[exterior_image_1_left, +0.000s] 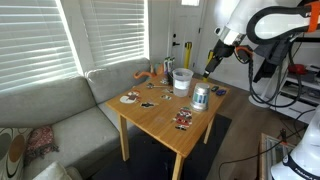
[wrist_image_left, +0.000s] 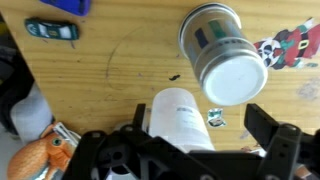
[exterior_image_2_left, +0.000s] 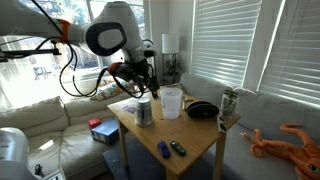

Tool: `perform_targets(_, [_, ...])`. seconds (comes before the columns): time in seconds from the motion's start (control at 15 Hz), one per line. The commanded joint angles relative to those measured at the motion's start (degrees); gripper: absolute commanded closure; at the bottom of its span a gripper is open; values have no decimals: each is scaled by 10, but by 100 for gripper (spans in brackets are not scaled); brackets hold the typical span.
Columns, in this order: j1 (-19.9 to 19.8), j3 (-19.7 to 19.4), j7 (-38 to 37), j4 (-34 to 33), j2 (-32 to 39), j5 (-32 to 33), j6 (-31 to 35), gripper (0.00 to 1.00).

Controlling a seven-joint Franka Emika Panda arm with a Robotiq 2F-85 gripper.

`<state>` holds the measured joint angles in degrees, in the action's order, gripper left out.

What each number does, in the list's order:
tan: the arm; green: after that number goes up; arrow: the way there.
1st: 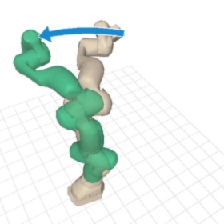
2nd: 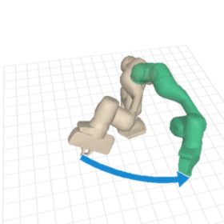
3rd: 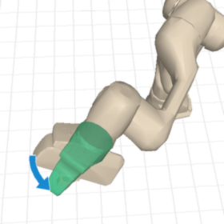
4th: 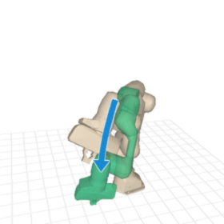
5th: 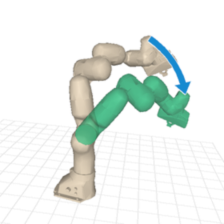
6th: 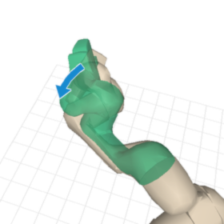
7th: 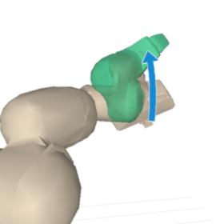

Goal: Remove the metallic cup from the frost cup and put it on the table facing down, pick up the small toy car and put it on the metallic cup bottom facing up

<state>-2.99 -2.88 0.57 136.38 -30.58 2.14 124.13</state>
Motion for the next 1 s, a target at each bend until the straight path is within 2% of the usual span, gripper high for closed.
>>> perform_targets(0.0, [-60,14,-71,-14,-27,63,-68,0])
perform_targets(0.27, [-110,5,-131,-8,-23,107,-113,0])
perform_targets(0.47, [-113,-20,-117,5,-15,89,-139,0])
perform_targets(0.6, [-111,-40,-103,18,-7,75,-136,0])
perform_targets(0.93, [-104,-76,-65,60,8,56,-69,0])
